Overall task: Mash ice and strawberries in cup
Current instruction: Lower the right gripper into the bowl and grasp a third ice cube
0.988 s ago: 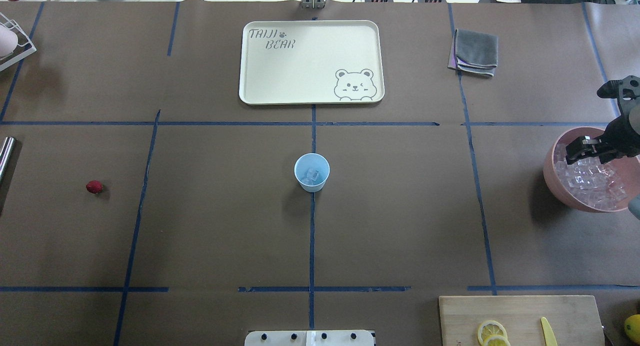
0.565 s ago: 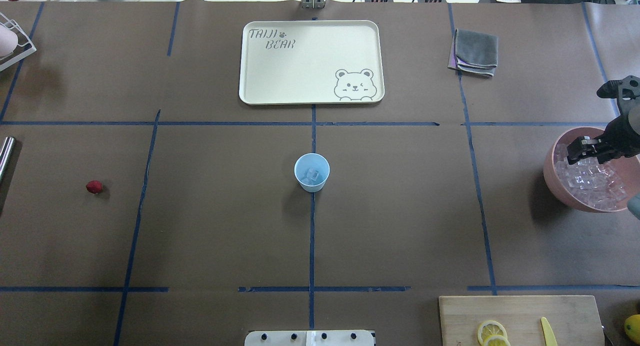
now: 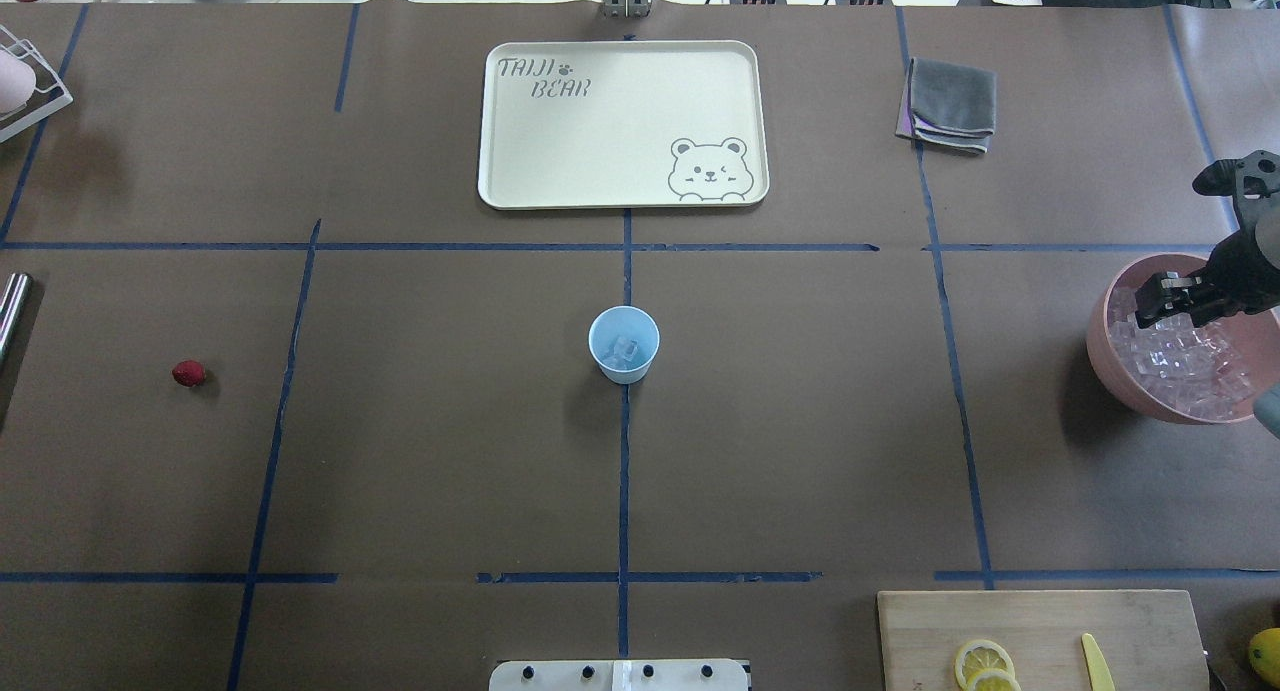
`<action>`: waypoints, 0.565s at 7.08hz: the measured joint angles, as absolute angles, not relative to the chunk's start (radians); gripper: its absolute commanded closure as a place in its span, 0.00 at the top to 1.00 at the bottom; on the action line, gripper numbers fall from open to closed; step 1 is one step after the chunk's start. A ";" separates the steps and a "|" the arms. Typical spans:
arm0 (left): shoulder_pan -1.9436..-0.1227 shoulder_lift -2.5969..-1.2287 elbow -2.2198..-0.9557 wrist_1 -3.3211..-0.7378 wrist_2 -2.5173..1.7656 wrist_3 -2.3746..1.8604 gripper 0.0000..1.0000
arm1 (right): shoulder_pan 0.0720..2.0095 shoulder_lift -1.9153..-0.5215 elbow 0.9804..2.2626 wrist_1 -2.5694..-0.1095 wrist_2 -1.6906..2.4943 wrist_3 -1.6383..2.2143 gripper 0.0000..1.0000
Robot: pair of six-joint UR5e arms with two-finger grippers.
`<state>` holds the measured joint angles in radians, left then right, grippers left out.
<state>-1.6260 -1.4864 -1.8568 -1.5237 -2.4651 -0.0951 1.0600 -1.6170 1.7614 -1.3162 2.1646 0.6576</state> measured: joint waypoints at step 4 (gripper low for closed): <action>-1.626 -1.486 -1.858 -1.524 -2.466 -0.106 1.00 | 1.111 -1.629 1.824 -1.352 2.170 0.656 0.00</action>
